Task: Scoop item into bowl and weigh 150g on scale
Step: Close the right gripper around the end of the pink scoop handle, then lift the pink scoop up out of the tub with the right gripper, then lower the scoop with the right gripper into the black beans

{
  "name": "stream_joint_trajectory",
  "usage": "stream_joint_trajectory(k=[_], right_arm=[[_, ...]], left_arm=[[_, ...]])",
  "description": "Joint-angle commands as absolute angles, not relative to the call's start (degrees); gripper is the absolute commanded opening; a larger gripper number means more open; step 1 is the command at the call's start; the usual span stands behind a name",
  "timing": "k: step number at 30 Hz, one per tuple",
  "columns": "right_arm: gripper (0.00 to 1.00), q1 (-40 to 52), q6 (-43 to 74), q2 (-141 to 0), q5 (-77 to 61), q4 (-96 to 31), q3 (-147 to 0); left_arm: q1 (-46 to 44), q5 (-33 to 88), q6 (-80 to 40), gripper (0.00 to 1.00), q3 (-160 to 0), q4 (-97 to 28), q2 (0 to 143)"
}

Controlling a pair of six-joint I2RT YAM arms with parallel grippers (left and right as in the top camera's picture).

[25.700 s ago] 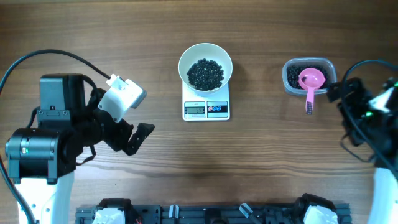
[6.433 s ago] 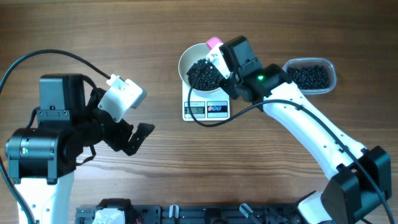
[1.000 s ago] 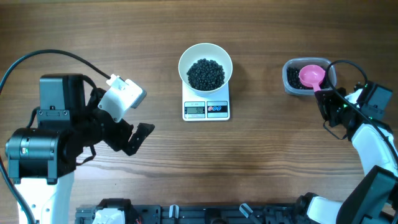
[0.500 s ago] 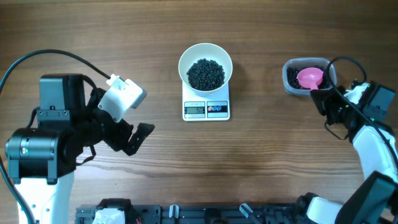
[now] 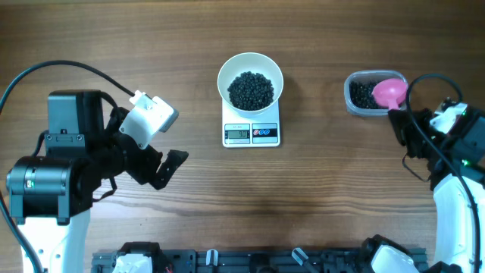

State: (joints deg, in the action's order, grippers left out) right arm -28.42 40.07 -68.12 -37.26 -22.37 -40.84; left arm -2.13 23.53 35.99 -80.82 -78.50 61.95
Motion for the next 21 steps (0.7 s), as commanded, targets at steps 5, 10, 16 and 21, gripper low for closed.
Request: stream_joint_trajectory(k=[5, 10, 16, 21], right_arm=[[0.04, -28.6, 26.5, -67.0, -30.6, -42.0, -54.7], [0.05, -28.6, 18.8, -68.4, -25.0, -52.9, -68.9], [0.05, -28.4, 10.8, -73.3, -23.3, -62.0, -81.5], [0.05, -26.0, 3.1, -81.1, -15.3, -74.3, -92.6]], left_arm=[[-1.7, 24.4, 37.1, 1.00, -81.6, -78.5, 61.8], [-1.7, 24.4, 37.1, 1.00, -81.6, -78.5, 61.8], [-1.7, 24.4, 37.1, 1.00, -81.6, -78.5, 61.8], [-1.7, 24.4, 37.1, 1.00, -81.6, -78.5, 61.8]])
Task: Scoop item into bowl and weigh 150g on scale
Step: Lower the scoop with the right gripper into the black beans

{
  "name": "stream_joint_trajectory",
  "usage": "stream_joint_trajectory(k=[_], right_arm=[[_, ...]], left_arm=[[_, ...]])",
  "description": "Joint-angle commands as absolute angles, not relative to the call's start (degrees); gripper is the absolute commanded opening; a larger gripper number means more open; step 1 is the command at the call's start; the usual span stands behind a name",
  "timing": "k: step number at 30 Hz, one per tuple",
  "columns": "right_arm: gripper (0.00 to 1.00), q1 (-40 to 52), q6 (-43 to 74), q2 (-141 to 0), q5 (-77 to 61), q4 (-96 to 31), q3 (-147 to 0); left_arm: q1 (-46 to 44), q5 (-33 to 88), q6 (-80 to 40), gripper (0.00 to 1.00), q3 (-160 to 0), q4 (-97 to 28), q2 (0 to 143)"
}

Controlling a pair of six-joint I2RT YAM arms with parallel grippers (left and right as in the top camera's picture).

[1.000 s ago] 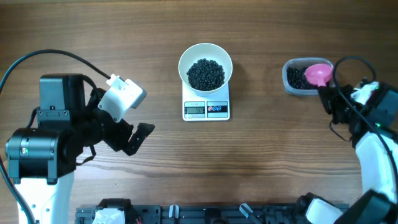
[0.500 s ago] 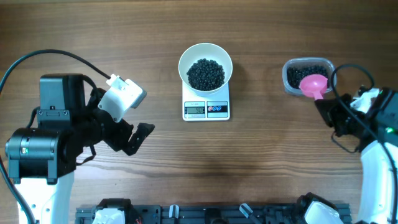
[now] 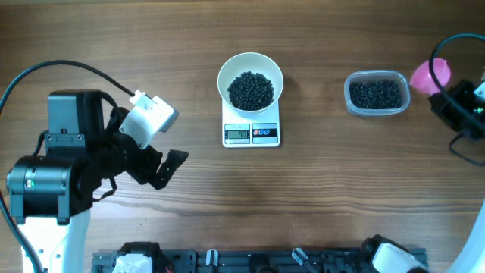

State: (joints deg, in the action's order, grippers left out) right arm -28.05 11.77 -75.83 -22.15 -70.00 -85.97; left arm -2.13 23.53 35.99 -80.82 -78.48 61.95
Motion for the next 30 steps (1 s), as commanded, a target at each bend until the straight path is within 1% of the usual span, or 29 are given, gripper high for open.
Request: stream_joint_trajectory(k=[1, 4, 6, 11, 15, 21, 30], right_arm=[[0.05, -25.1, 1.7, -82.8, -13.7, -76.6, -94.9], [0.05, -21.3, -1.8, -87.6, -8.7, -80.8, -100.5], [0.04, -18.8, -4.2, -89.9, -6.1, -81.4, -102.5], [0.05, -11.4, -12.1, -95.7, 5.0, -80.5, -102.9], [0.05, -7.3, -15.7, -101.1, 8.2, -77.8, -102.8], [0.05, -6.3, -17.8, -107.7, 15.4, -75.6, -102.7], [0.05, -6.2, -19.5, -112.0, 19.9, -72.8, -101.3]], left_arm=[[-1.7, 24.4, 37.1, 1.00, -81.6, -78.5, 61.8], [-1.7, 24.4, 37.1, 1.00, -81.6, -78.5, 61.8], [-1.7, 24.4, 37.1, 1.00, -81.6, -78.5, 61.8], [-1.7, 24.4, 37.1, 1.00, -81.6, -78.5, 61.8], [-1.7, 24.4, 37.1, 1.00, -81.6, -78.5, 61.8], [-1.7, 24.4, 37.1, 1.00, -81.6, -78.5, 61.8], [-1.7, 24.4, 37.1, 1.00, -81.6, -78.5, 61.8]])
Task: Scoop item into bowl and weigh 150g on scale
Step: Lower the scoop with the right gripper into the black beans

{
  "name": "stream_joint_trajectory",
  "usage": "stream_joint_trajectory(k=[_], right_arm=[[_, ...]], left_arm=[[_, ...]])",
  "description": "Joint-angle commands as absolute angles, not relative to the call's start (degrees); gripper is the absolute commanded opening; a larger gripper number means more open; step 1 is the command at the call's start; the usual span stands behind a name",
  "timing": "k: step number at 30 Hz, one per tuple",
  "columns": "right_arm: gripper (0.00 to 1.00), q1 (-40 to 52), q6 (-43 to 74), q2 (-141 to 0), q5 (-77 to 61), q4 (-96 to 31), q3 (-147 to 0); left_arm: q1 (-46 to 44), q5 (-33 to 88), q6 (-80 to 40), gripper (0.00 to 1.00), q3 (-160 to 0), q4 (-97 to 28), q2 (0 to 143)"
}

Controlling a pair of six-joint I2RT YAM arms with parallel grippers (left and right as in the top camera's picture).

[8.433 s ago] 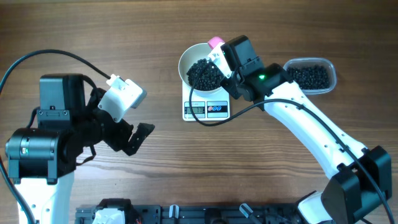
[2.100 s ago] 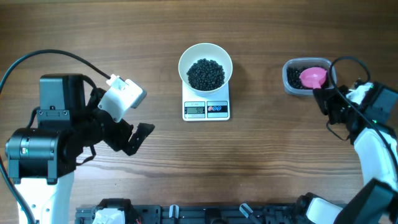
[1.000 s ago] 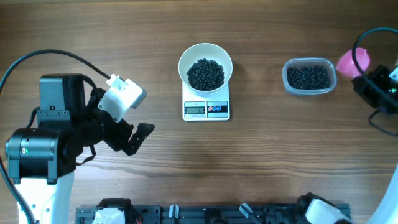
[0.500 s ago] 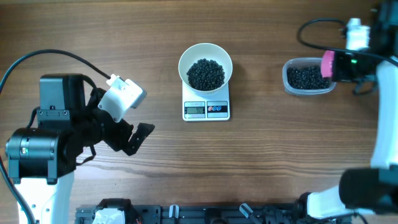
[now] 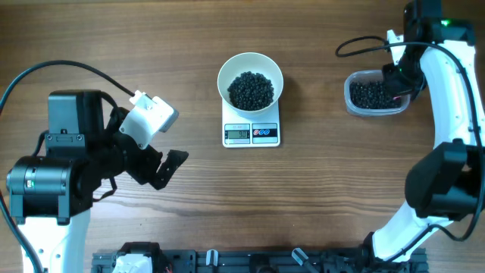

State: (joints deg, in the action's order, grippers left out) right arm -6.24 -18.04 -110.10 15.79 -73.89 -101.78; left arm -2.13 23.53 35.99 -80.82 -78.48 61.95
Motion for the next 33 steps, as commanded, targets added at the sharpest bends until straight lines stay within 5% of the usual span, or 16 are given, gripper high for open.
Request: stream_joint_trajectory(k=[1, 10, 33], right_arm=[[0.04, -6.2, -19.5, -112.4, 19.9, -72.7, -100.8], [0.05, -3.1, -21.3, -113.1, 22.8, -69.8, -93.9], [0.04, -4.4, -20.8, -112.9, -5.5, -69.6, -90.6]], left_arm=[[-1.7, 24.4, 37.1, 1.00, -81.6, -78.5, 61.8], [-1.7, 24.4, 37.1, 1.00, -81.6, -78.5, 61.8], [-1.7, 24.4, 37.1, 1.00, -81.6, -78.5, 61.8]])
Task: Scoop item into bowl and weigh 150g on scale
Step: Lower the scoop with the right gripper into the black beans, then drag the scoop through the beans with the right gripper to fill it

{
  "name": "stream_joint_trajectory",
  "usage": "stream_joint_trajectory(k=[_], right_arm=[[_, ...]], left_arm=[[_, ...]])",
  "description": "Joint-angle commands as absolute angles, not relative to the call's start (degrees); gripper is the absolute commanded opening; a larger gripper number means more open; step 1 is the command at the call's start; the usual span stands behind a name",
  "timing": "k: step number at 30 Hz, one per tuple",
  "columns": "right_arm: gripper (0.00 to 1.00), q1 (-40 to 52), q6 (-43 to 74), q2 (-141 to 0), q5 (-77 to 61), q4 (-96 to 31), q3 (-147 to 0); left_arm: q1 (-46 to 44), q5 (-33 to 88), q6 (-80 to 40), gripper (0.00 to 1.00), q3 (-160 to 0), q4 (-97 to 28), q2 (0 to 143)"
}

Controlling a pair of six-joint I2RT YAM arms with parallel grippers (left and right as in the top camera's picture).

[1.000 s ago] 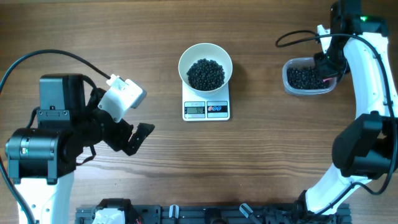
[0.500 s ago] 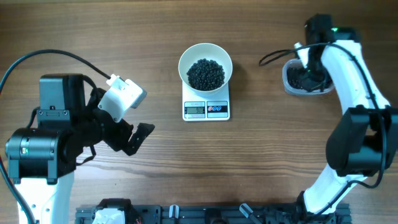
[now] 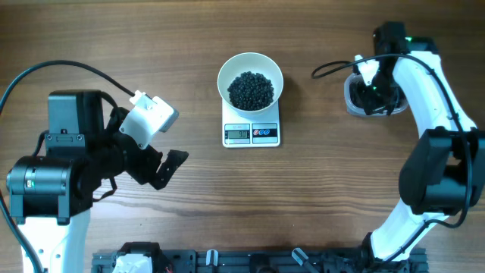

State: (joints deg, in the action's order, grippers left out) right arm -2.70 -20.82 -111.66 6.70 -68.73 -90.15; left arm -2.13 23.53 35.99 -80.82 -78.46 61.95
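A white bowl (image 3: 224, 70) holding black beans (image 3: 251, 89) stands on a small white scale (image 3: 251, 134) at the table's middle. To the right is a clear container (image 3: 351, 101) of more black beans. My right arm reaches in from the right edge, and its wrist covers my right gripper (image 3: 373, 91) over that container. The fingers and the pink scoop are hidden under the wrist. My left gripper (image 3: 173, 165) hangs far to the left of the scale, fingers apart, holding nothing.
The left arm's bulky base (image 3: 53, 174) fills the left side of the wooden table (image 3: 303, 197). A black cable (image 3: 333, 67) loops off the right wrist toward the bowl. A black rail (image 3: 250, 262) runs along the front edge.
My right wrist has shifted a little left and forward, from the container's right rim to directly over its middle. The left arm, bowl and scale are unchanged.
The pink scoop first lay in the bean container with my right gripper at its handle. Then it was held up right of the container. After that the arm reached over the container from behind, scoop out of sight, and now the wrist sits over the beans.
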Motion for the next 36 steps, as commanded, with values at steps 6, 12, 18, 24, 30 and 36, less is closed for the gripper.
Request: stream_joint_trajectory(k=[6, 12, 18, 24, 30, 36], right_arm=[[0.05, -10.1, -22.5, -112.9, -14.6, -72.4, -90.6], [0.04, -15.5, -23.3, -112.9, -21.8, -73.0, -90.6], [0.04, -19.4, -24.1, -112.9, -27.0, -72.9, -90.5], [0.04, -22.0, -24.0, -113.2, -27.8, -72.4, -89.8], [0.04, -21.8, -24.3, -113.2, -30.5, -70.7, -85.6], [0.04, -21.7, -25.8, -113.2, -35.4, -69.4, -83.0]], left_arm=[[-1.7, 24.4, 37.1, 1.00, -81.6, -78.5, 61.8], [-1.7, 24.4, 37.1, 1.00, -81.6, -78.5, 61.8], [-1.7, 24.4, 37.1, 1.00, -81.6, -78.5, 61.8], [-1.7, 24.4, 37.1, 1.00, -81.6, -78.5, 61.8], [-1.7, 24.4, 37.1, 1.00, -81.6, -78.5, 61.8], [-1.7, 24.4, 37.1, 1.00, -81.6, -78.5, 61.8]])
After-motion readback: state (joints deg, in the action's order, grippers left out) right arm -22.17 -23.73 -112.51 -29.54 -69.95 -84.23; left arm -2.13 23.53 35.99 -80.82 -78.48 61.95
